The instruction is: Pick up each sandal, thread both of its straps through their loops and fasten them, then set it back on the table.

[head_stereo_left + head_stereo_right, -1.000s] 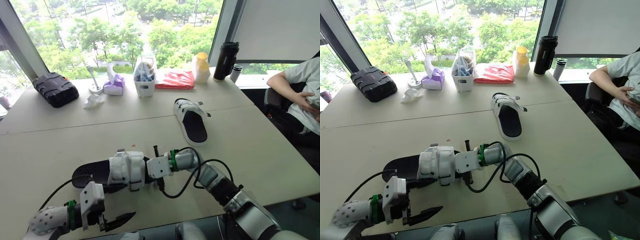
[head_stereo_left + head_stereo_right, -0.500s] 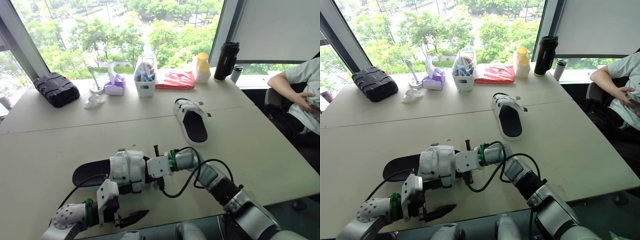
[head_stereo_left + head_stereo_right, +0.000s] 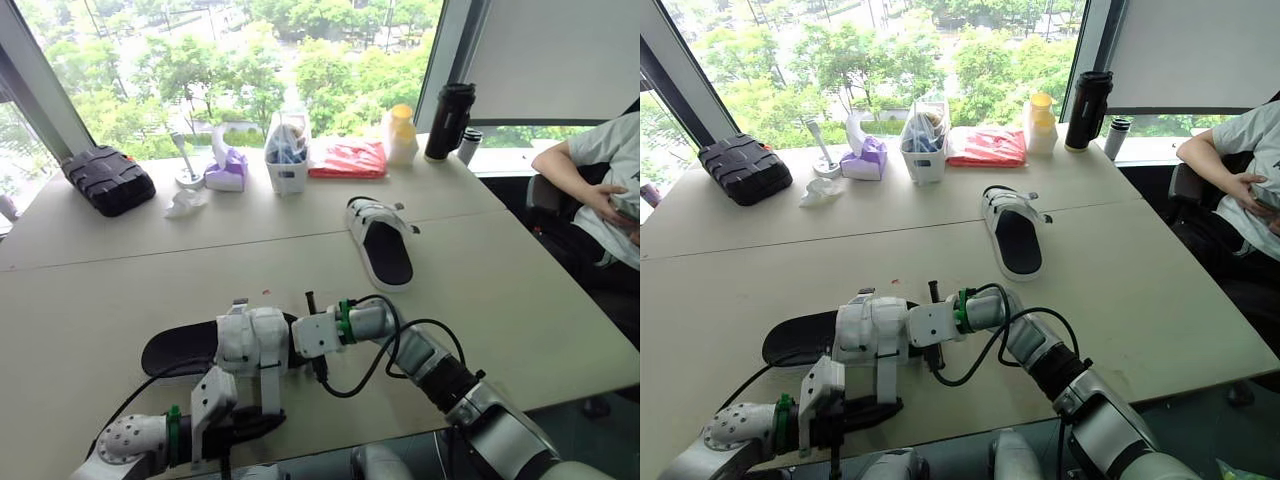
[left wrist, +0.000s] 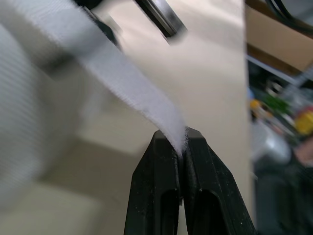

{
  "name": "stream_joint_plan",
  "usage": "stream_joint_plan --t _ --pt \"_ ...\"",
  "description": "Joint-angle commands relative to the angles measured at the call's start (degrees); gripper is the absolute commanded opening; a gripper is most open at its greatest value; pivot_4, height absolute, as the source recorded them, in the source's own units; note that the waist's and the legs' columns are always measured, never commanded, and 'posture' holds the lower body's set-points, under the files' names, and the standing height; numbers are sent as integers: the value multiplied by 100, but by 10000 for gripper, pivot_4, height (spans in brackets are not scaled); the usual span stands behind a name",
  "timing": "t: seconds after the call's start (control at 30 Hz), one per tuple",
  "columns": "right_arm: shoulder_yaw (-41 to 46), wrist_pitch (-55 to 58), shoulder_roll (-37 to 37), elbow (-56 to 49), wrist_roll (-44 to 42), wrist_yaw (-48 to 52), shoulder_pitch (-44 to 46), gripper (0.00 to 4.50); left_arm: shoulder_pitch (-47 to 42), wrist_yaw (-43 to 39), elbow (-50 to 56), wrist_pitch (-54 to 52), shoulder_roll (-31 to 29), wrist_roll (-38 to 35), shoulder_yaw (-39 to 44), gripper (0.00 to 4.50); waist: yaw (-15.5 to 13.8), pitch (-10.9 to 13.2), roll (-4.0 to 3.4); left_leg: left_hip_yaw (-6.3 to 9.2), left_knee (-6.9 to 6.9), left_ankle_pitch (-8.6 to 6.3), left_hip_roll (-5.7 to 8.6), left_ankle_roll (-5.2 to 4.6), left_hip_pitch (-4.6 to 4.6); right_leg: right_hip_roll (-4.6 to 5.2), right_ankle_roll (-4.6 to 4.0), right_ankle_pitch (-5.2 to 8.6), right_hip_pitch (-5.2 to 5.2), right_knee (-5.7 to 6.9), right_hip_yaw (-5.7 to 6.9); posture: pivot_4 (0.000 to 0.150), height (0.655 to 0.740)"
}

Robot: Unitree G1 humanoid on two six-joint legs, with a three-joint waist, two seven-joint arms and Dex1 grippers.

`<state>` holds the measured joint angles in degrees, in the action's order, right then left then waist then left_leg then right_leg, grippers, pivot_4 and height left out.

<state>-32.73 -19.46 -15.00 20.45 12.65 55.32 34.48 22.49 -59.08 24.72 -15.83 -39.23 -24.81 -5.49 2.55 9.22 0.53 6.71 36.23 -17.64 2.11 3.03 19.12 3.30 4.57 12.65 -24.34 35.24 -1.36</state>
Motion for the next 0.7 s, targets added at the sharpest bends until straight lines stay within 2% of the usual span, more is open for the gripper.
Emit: stream_joint_plan --t 0.03,0.2,0.37,0.6,0.7 --pt "-296 139 -99 213 217 235 -214 0 368 -349 248 -154 -354 49 -371 483 1 -1 -2 -1 -1 0 0 0 -1 0 1 1 0 0 -1 1500 7400" --pt "-315 126 -121 185 208 271 -236 0 435 -416 185 376 -422 174 -350 483 12 -3 -6 -5 -4 -5 -1 -10 -6 -1 2 2 0 0 -2 1500 7400" --pt "-314 124 -115 171 212 276 -229 0 393 -376 481 754 -384 -51 33 483 7 -3 -5 -5 -5 -10 -2 -16 -5 0 -2 5 -1 -1 -2 1500 7400" --pt "-316 67 -72 280 238 233 -181 0 -172 -196 1114 43 -657 -1506 1297 483 -2 -1 -3 -1 -1 -10 -3 -16 -2 -1 -1 6 -1 0 1 1500 7400" --pt "-314 49 -47 323 243 219 -149 0 -572 -154 1052 -266 -751 -1876 1555 483 15 0 -4 -1 0 -10 -3 -16 -2 -5 -1 5 -1 2 2 1500 7400"
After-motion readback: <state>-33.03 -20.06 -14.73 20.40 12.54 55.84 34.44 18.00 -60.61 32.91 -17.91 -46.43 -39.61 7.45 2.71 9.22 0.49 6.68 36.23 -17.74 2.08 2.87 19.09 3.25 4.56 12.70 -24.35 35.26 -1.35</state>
